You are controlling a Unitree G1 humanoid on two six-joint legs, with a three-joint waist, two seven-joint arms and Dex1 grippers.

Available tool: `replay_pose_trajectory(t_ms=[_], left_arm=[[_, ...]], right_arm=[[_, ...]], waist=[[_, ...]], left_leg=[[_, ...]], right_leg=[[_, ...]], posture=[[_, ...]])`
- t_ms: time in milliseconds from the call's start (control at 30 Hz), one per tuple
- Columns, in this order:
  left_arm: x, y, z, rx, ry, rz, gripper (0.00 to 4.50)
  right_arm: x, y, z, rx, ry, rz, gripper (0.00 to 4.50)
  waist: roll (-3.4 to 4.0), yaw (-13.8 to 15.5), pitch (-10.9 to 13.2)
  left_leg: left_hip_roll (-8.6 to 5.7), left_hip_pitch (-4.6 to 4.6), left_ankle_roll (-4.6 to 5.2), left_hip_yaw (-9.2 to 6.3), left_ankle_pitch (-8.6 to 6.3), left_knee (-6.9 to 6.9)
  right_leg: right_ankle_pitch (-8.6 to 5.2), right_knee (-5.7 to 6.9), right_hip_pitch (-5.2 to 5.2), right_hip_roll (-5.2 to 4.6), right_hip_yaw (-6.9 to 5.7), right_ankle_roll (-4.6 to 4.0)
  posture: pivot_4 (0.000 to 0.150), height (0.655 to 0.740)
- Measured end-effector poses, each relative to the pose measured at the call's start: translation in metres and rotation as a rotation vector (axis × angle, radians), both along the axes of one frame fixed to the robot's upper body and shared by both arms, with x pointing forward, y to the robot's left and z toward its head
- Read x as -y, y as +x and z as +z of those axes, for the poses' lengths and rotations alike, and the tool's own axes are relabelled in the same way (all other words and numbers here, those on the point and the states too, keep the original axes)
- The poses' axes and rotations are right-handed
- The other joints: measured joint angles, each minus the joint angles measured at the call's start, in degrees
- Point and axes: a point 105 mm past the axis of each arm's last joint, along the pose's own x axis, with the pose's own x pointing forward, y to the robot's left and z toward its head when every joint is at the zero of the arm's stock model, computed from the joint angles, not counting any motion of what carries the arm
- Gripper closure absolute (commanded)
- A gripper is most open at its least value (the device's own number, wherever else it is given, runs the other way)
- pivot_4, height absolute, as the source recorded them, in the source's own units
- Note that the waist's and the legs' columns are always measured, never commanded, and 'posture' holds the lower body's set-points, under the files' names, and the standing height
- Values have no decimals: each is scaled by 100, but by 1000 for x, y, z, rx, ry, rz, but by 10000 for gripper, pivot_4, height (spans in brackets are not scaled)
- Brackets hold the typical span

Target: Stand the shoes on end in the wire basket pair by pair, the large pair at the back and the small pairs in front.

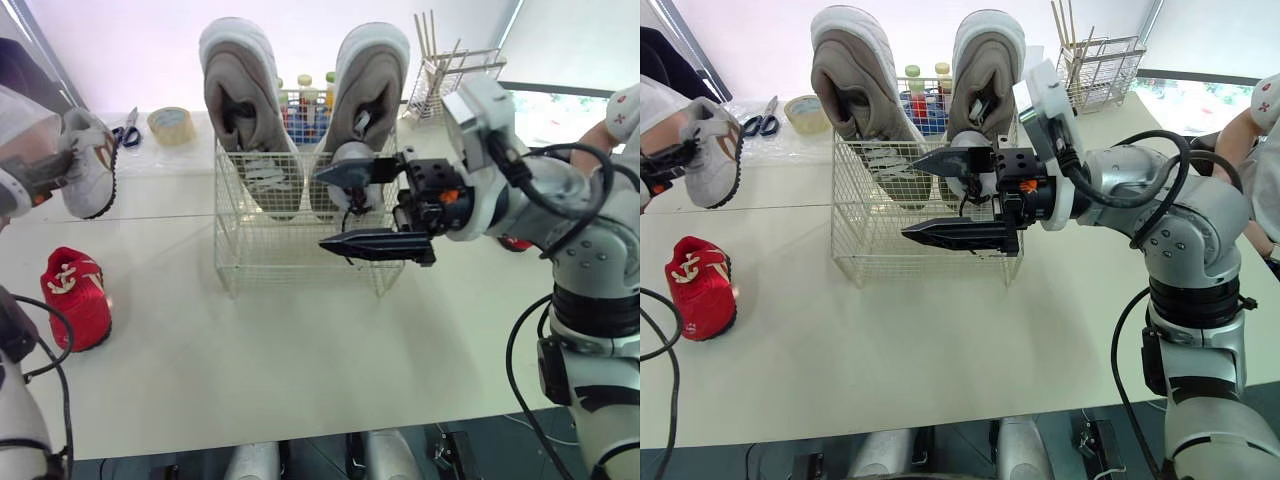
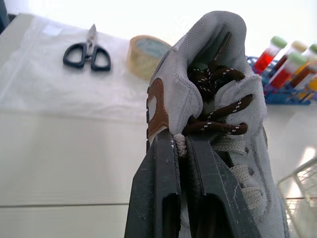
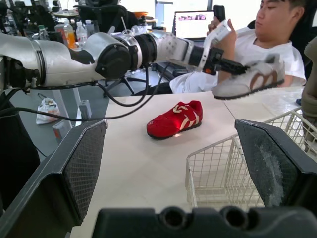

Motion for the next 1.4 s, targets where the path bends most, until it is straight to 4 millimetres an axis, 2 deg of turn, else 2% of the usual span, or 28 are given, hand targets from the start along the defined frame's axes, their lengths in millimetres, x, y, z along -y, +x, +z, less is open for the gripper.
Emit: replay_pose_trajectory(t_ms=[67, 133, 233, 300, 367, 433, 500, 667, 833, 900, 1033, 1133, 1333, 1400], left_arm=[[1, -1, 2, 20, 13, -12, 44774], [8, 2, 16, 99, 53, -21, 44774], [42, 1, 64, 358, 114, -39, 44774], [70, -13, 96, 510, 106, -58, 44774], [104, -36, 128, 650, 111, -98, 44774], [119, -52, 140, 709, 125, -110, 44774], [125, -64, 138, 717, 121, -103, 44774], [134, -71, 119, 645, 74, -122, 44774], [158, -92, 130, 760, 49, -145, 44774], [175, -98, 133, 825, 64, -160, 44774], [225, -101, 125, 904, 128, -228, 44774], [247, -100, 114, 923, 162, -265, 44774], [272, -92, 86, 936, 176, -338, 44774], [275, -87, 75, 925, 179, -351, 44774]], right_arm=[[2, 2, 1, -13, 15, -1, 0], [12, 8, 14, -49, 84, -13, 0], [30, 13, 55, -62, 235, -12, 0], [36, 10, 75, -56, 293, 9, 0], [36, 11, 83, -61, 319, 29, 0], [34, 13, 80, -81, 318, 44, 0], [30, 17, 76, -105, 309, 58, 0], [22, 21, 71, -115, 300, 88, 0], [21, 21, 69, -122, 290, 96, 0], [23, 20, 68, -134, 282, 99, 0], [35, 17, 62, -176, 234, 86, 0], [42, 18, 59, -190, 212, 65, 0], [55, 32, 54, -210, 184, -7, 0], [60, 32, 52, -226, 164, -17, 0]], waist=[[0, -2, 0], [-3, 30, 1], [-8, 65, 3], [-11, 43, 1], [-12, 13, 0], [-10, -35, -1], [-4, -109, -1], [-5, -107, -1], [-6, -45, -2], [-6, -25, -2], [-6, 62, -2], [-5, 47, -2], [-4, 48, -2], [-4, 53, -2]], left_leg=[[7, 0, -1, -1, 1, 0], [13, -3, -3, -4, 2, 4], [8, -9, -13, -28, 7, 11], [5, -9, -22, -19, 11, 11], [1, -6, -18, -12, 8, 10], [1, 1, -18, -5, 8, 4], [4, 11, -17, -2, 8, -9], [13, 14, -17, -15, 9, -10], [-1, 9, -25, -18, 14, -7], [-6, 9, -35, -17, 20, -6], [-8, 9, -31, -14, 17, -6], [-6, 12, -14, -11, 8, -6], [-1, 21, -10, -5, 7, -6], [-1, 20, -9, -4, 6, -6]], right_leg=[[0, 0, 0, 0, 0, 0], [0, 2, 1, -5, 0, 0], [2, 0, 1, -26, -2, 0], [4, -5, 2, -35, 3, 3], [5, -8, 2, -38, 7, 5], [5, -6, 1, -37, 9, 6], [5, 1, 0, -34, 10, 6], [5, 3, -4, -19, 7, 4], [5, 2, 5, -30, 8, 3], [6, -1, 8, -32, 8, 3], [6, -5, 10, -31, 9, 3], [6, -7, 9, -27, 11, 2], [5, -9, 9, -6, 21, 0], [5, -10, 8, -6, 23, 0]], posture=[[1500, 7400], [1500, 7400], [1500, 7400], [1500, 7400], [1500, 7400], [1500, 7400], [1500, 7400], [1500, 7400], [1500, 7400], [1500, 7400], [1500, 7400], [1500, 7400], [1500, 7400], [1500, 7400]])
